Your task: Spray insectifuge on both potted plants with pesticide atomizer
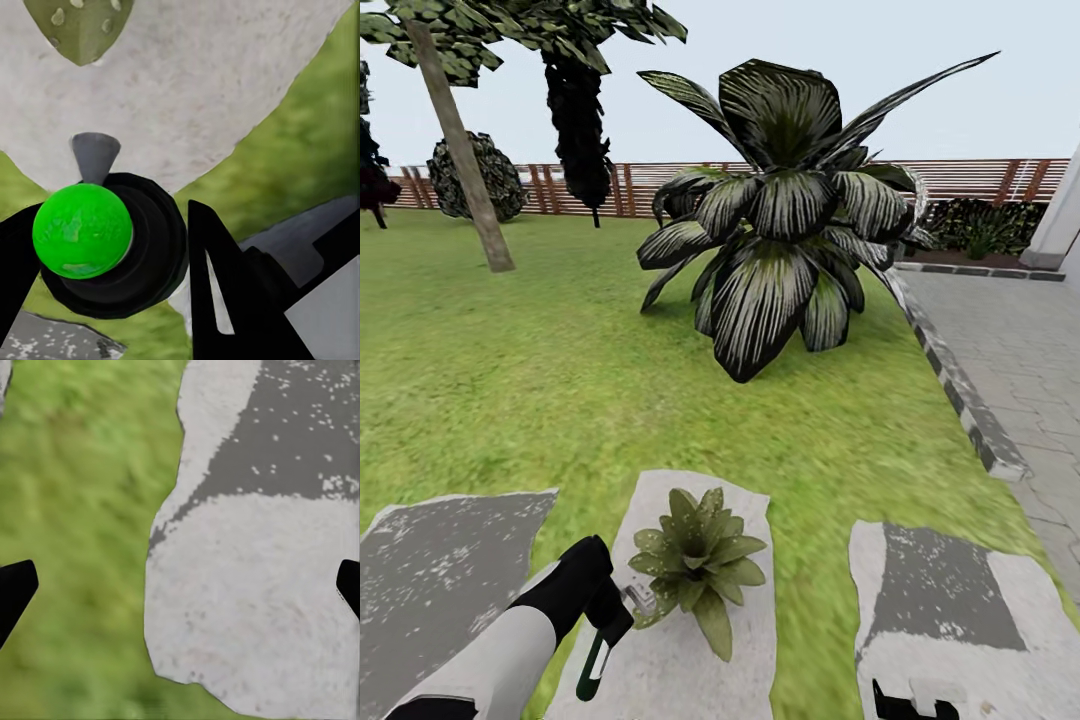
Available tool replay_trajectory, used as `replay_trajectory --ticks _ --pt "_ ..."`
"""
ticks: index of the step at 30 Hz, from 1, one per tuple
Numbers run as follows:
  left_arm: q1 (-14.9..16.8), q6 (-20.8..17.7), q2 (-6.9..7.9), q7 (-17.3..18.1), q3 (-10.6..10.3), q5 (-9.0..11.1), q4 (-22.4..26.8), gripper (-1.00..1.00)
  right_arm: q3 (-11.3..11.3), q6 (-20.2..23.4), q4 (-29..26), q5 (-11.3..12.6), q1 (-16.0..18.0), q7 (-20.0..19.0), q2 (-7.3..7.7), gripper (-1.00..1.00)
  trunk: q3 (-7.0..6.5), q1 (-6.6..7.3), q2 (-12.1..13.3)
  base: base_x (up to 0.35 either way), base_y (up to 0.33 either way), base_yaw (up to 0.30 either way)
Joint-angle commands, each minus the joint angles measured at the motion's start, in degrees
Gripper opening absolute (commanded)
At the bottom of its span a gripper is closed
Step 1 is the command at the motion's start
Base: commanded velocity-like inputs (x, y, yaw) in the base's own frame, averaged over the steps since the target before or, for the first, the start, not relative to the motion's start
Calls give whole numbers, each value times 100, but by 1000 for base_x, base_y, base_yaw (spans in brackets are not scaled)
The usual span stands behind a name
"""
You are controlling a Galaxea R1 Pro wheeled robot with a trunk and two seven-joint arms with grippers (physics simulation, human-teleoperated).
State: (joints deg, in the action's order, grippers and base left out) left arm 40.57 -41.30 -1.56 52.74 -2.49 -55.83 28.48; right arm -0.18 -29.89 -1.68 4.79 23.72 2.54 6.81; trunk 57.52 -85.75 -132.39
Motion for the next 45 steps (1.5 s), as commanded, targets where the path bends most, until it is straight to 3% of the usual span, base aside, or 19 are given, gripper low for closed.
replay_trajectory --ticks 1,20,36,41,45 --pt "3 -28 -2 43 -6 -42 9 -100 -8 -17 1 49 1 -16 -1 100 5 1 -2 0 -273 270" --pt "3 -28 4 43 -16 -42 0 -100 -8 -17 1 48 1 -16 -4 100 5 1 -2 0 -270 276" --pt "51 -55 -36 72 -61 -40 14 -100 -8 -17 1 49 1 -17 -4 100 5 1 -2 0 -15 130" --pt "298 -544 -42 717 -125 -135 26 -100 -8 -17 1 48 1 -17 -4 100 5 1 -2 0 0 11" --pt "386 -640 -97 838 -415 -141 26 -100 -8 -17 1 48 1 -17 -4 100 5 1 -2 0 0 0"
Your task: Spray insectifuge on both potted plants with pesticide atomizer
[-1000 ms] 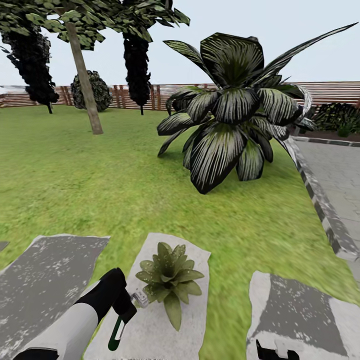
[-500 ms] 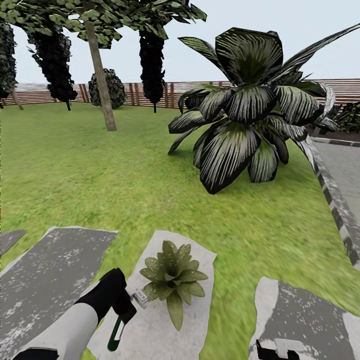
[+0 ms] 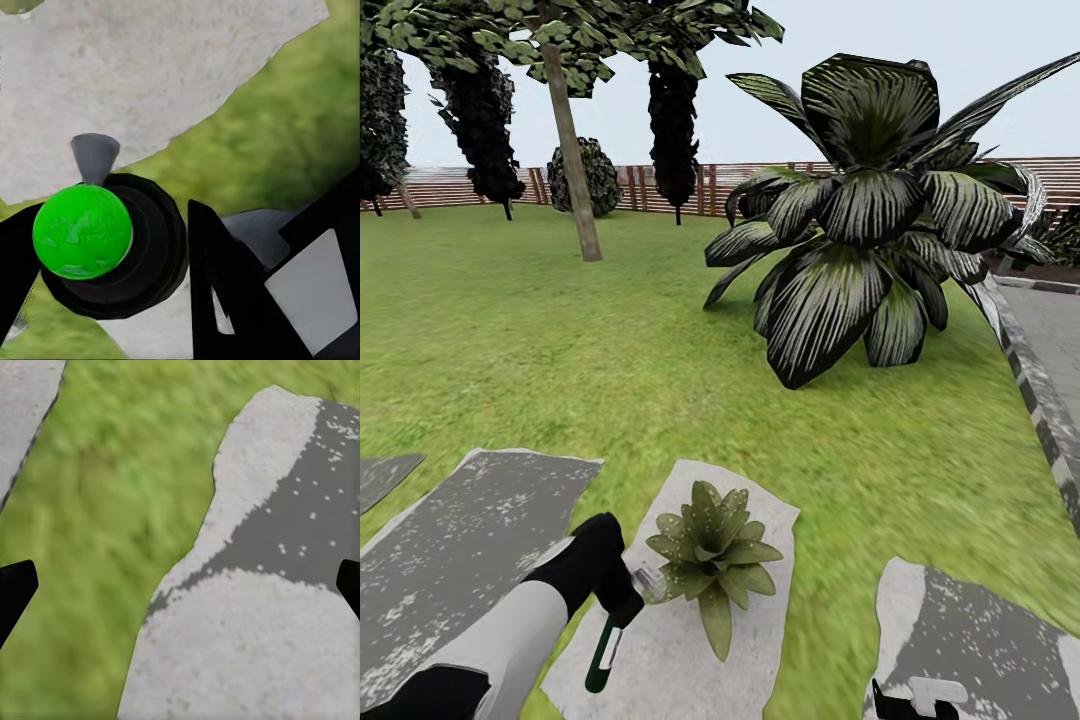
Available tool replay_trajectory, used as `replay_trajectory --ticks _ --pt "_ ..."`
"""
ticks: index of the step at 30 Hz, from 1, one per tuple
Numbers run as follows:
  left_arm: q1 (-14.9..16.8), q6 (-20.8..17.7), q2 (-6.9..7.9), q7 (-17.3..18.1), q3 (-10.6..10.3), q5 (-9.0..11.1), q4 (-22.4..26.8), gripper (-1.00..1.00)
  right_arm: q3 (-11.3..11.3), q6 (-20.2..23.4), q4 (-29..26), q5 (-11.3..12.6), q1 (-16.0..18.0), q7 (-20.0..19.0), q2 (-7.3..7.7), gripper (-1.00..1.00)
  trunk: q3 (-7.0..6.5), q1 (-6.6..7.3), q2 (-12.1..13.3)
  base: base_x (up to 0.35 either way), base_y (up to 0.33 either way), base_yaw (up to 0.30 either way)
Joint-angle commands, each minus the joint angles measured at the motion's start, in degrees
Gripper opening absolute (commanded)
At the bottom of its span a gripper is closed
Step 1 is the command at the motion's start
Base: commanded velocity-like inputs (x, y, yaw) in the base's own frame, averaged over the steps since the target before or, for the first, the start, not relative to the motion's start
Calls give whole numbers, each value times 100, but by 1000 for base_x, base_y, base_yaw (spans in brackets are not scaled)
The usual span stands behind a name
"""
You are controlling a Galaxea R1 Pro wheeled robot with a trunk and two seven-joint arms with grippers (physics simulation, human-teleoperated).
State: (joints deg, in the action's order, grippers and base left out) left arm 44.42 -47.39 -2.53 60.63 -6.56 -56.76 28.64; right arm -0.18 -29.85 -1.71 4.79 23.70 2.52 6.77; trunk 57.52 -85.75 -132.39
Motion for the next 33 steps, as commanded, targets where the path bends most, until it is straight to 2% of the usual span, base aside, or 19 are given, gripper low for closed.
replay_trajectory --ticks 1,13,16,17,19,26,33 --pt "8 -35 -10 56 -62 -46 10 -100 -8 -20 4 49 3 -14 0 100 5 1 -2 0 0 0" --pt "18 -34 -36 63 -137 -41 184 -100 -8 -20 4 50 3 -12 0 100 5 1 -2 155 -121 169" --pt "19 -41 -74 63 -353 -59 181 -100 -8 -20 4 49 3 -14 0 100 5 1 -2 33 -263 11" --pt "18 -43 -78 63 -453 -60 179 -100 -8 -20 4 49 3 -14 0 100 5 1 -2 -22 -271 2" --pt "16 -48 -86 67 -504 -56 177 -100 -8 -20 4 49 3 -14 0 100 5 1 -2 -121 -256 1" --pt "17 -51 -76 72 -520 -45 203 -100 -8 -20 4 52 3 -13 0 100 5 1 -2 -245 -156 33" --pt "8 -130 -81 72 -518 -45 197 -100 -8 -20 4 49 3 -14 0 100 5 1 -2 -37 -10 257"
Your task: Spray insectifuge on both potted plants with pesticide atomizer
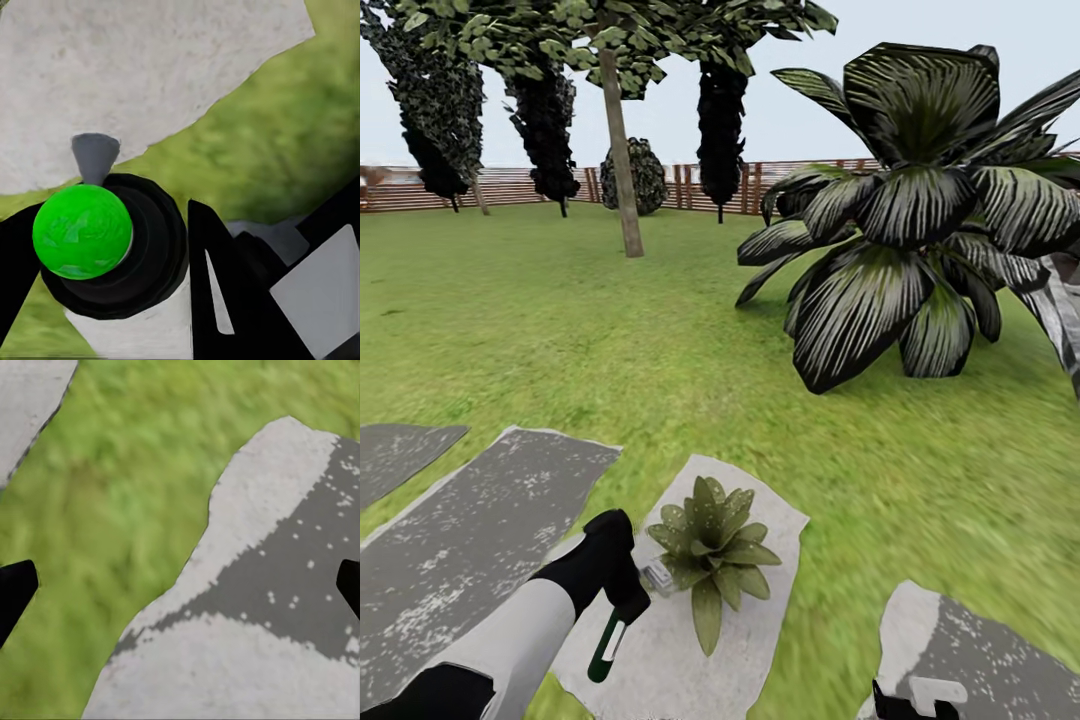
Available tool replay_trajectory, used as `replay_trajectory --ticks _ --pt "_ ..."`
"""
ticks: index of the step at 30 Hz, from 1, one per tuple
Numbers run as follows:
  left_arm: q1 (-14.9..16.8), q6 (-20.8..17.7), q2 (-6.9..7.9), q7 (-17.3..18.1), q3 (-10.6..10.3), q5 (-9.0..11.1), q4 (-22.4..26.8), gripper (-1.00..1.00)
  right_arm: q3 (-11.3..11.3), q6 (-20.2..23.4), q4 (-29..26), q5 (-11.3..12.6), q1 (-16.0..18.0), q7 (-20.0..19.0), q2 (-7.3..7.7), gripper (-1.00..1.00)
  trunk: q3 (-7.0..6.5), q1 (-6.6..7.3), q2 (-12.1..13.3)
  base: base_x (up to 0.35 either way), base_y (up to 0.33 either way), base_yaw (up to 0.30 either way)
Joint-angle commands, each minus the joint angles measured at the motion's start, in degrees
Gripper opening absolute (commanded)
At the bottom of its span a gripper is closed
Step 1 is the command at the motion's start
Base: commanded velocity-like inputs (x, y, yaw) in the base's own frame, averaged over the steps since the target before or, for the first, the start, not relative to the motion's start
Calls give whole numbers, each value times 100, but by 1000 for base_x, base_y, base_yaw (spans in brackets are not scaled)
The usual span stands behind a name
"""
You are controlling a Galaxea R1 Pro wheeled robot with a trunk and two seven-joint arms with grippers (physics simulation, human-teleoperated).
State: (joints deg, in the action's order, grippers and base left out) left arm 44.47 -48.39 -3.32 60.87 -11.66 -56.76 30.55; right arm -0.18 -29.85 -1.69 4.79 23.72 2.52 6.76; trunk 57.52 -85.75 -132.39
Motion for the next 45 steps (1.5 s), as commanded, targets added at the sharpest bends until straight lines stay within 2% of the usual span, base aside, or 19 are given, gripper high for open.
replay_trajectory --ticks 1,14,22,27,45 --pt "2 -35 -2 48 -6 -46 7 -100 -9 -21 2 48 1 -13 1 100 5 1 -2 -1 0 277" --pt "0 -39 -10 48 -3 -46 12 -100 -9 -21 2 48 1 -12 1 100 5 1 -2 83 -165 79" --pt "-8 -37 -18 48 -3 -42 12 -100 -9 -21 2 49 1 -14 1 100 5 1 -2 -77 -253 271" --pt "-18 -37 -11 41 -3 -46 12 -100 -9 -21 2 50 1 -14 1 100 5 1 -2 -186 -216 51" --pt "-78 -22 6 5 33 -45 -5 -100 -9 -21 2 50 1 -14 1 100 5 1 -2 12 -35 165"
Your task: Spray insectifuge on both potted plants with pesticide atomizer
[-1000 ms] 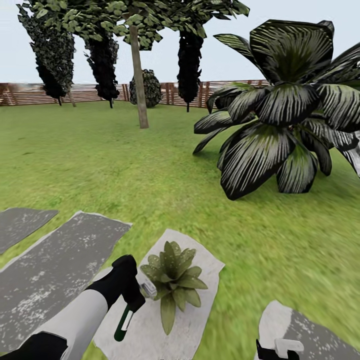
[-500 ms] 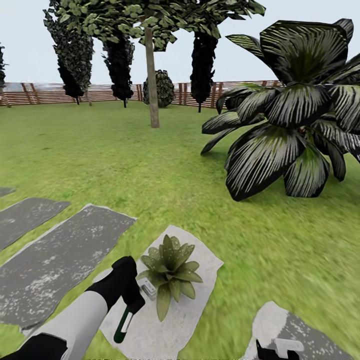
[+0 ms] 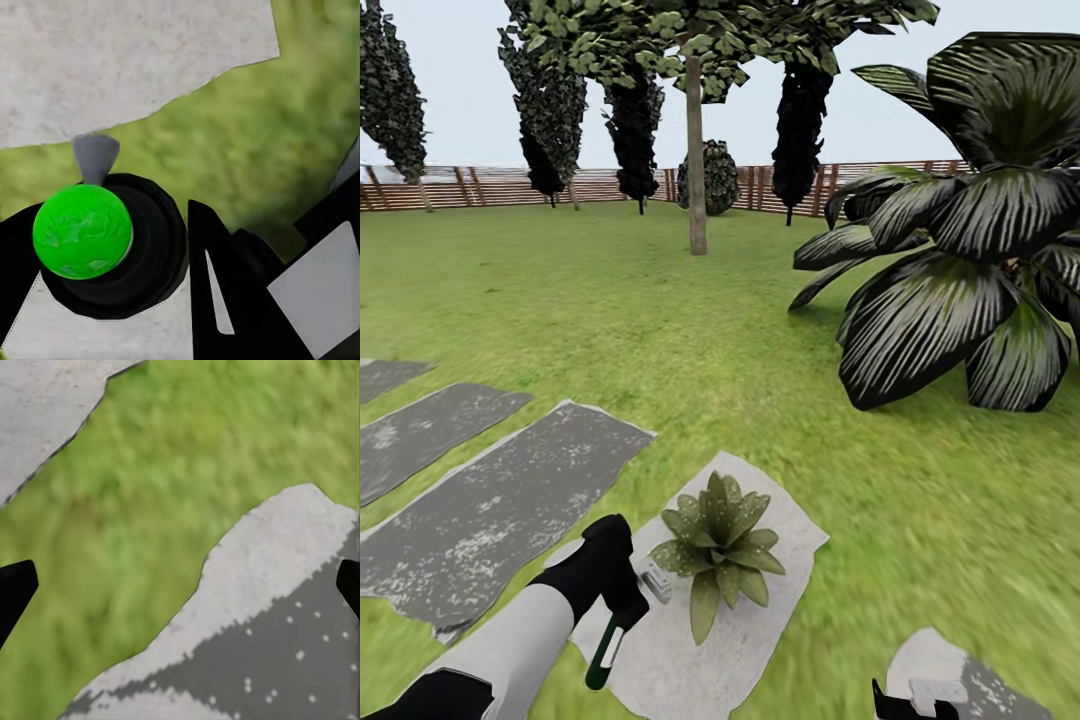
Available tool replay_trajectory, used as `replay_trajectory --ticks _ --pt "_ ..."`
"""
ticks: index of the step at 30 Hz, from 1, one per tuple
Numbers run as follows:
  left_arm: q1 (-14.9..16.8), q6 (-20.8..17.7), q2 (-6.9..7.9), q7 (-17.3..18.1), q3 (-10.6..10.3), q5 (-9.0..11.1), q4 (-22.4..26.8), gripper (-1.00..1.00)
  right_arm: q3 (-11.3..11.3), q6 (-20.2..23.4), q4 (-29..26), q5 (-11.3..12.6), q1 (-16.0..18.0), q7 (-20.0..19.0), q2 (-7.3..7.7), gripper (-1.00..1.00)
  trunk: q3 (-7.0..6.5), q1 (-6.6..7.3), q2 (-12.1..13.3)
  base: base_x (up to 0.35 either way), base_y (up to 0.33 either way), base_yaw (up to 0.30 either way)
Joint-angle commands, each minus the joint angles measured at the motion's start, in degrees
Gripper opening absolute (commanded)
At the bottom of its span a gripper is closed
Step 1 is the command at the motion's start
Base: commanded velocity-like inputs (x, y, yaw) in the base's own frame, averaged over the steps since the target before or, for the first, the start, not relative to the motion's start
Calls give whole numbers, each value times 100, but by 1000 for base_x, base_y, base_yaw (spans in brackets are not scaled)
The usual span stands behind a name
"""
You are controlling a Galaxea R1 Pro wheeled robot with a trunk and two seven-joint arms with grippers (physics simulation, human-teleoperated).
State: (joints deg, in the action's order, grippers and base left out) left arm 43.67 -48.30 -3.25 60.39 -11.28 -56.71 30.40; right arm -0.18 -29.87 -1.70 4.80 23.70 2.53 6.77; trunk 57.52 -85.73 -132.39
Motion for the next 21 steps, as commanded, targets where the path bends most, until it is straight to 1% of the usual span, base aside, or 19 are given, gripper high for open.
replay_trajectory --ticks 1,7,11,16,21 --pt "2 -29 0 52 -6 -50 9 -100 -8 -19 3 48 3 -16 0 100 6 -1 -2 219 -183 4" --pt "1 -29 -2 43 -11 -45 2 -100 -8 -19 3 47 3 -15 0 100 6 -1 -2 182 -212 1" --pt "1 -30 -2 43 -14 -50 6 -100 -8 -19 3 49 3 -16 0 100 6 -1 -2 42 -264 39" --pt "1 -26 0 43 -8 -50 2 -100 -8 -19 3 47 3 -14 0 100 6 -1 -2 -34 -272 236" --pt "1 -26 8 43 -6 -50 1 -100 -8 -19 3 48 3 -15 0 100 6 -1 -2 -153 -255 275"
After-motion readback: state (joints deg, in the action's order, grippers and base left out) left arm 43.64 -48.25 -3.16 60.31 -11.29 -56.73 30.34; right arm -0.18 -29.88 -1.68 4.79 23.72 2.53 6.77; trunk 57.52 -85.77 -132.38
